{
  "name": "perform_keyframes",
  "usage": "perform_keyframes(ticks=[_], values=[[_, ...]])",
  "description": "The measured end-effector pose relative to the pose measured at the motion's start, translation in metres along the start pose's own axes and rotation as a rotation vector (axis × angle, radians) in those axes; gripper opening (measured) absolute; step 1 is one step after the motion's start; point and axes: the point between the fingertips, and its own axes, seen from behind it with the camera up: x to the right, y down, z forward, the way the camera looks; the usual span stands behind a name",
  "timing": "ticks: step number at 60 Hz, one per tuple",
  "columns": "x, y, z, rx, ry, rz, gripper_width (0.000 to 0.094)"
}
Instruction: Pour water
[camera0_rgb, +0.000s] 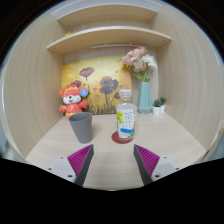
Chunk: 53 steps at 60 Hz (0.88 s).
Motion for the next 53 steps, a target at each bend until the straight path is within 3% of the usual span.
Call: perform_keyframes(ticks=[11, 26, 53], values=[[-0.018, -0.008, -0.045, 0.018, -0.012, 0.01, 0.082], [-0.019, -0.052, -0.094, 0.114, 0.003, -0.028, 0.082], [-0.015, -0.082, -0.14, 0.186, 0.01, -0.043, 0.0819]])
